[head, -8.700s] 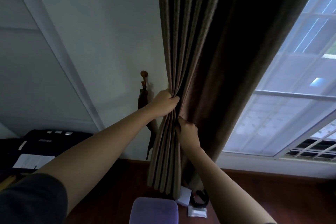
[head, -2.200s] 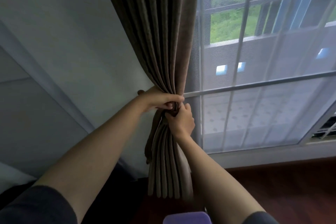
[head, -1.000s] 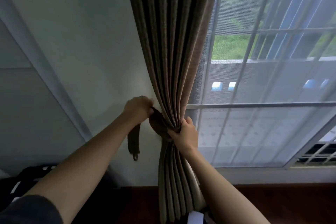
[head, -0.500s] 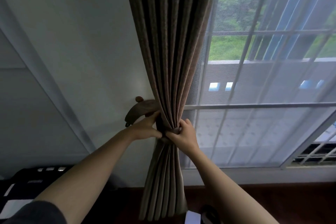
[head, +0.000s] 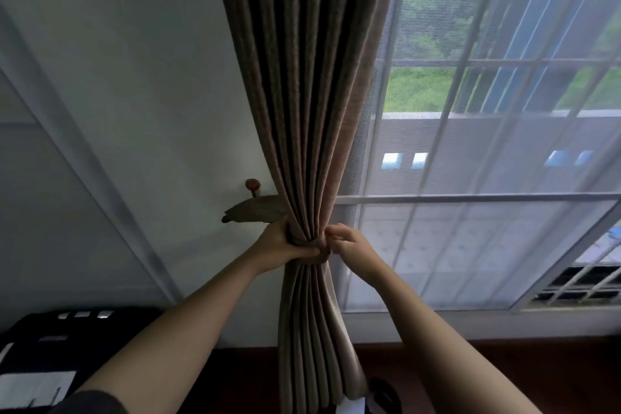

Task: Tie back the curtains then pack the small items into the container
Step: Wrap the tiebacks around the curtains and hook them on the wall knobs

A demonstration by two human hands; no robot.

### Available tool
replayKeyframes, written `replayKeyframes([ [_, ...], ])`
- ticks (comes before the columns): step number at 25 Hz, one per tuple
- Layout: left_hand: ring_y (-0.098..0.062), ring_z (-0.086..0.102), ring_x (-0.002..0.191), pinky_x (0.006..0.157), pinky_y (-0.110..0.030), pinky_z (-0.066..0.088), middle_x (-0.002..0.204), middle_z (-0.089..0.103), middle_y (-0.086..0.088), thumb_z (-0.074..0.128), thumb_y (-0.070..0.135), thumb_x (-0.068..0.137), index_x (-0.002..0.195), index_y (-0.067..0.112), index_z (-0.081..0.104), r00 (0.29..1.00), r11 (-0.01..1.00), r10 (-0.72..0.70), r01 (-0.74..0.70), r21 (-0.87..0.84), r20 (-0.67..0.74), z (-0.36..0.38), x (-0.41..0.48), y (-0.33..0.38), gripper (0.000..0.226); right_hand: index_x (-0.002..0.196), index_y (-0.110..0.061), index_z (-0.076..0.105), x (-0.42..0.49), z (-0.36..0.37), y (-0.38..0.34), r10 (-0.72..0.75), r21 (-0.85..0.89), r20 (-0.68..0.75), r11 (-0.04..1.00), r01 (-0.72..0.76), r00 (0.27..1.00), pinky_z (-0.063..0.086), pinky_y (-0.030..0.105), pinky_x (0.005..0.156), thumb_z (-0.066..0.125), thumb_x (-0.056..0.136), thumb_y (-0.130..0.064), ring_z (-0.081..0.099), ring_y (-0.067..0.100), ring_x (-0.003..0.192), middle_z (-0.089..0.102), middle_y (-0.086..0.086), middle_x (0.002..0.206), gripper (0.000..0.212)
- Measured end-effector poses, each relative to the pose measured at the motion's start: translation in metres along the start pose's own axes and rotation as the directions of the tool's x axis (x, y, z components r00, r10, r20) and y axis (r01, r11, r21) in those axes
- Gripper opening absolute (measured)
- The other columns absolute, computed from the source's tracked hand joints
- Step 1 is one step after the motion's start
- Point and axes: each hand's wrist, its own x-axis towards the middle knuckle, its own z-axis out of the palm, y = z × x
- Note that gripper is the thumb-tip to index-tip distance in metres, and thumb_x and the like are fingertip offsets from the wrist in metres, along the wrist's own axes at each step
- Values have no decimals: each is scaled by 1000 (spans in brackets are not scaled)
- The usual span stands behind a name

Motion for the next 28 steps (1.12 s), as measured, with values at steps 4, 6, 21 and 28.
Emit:
replayKeyframes([
  [4,-9,64,105,95,-32,50,109,70,1,85,19,64,117,12,63,996,994,-59,52,-94,-73,5,3,-4,57,89,-22,59,1,-10,2,-50,17,-74,999,52,996,49,19,69,54,86,2,62,13,80,66,7,91,24],
  [6,-10,64,106,97,-35,49,109,71,1,85,18,63,117,13,64,995,987,-98,93,-128,-36,3,5,-4,58,88,-29,51,3,-9,3,-89,7,-70,996,90,994,52,28,75,59,86,0,62,12,82,63,1,91,30],
  [21,-11,62,107,91,-33,53,111,66,-2,88,20,56,117,17,59,998,999,-55,55,1,29,-8,2,-4,68,106,-26,57,20,-33,-12,-99,-576,182,796,187,978,48,36,73,65,83,-39,56,12,83,59,-11,90,28],
  [28,-10,61,108,94,-35,51,112,66,4,87,24,56,118,24,61,992,994,-109,109,2,59,-12,-2,-1,67,88,-26,63,21,-29,-5,-189,-565,103,797,214,977,39,34,71,53,64,-66,48,16,86,55,-4,84,47],
])
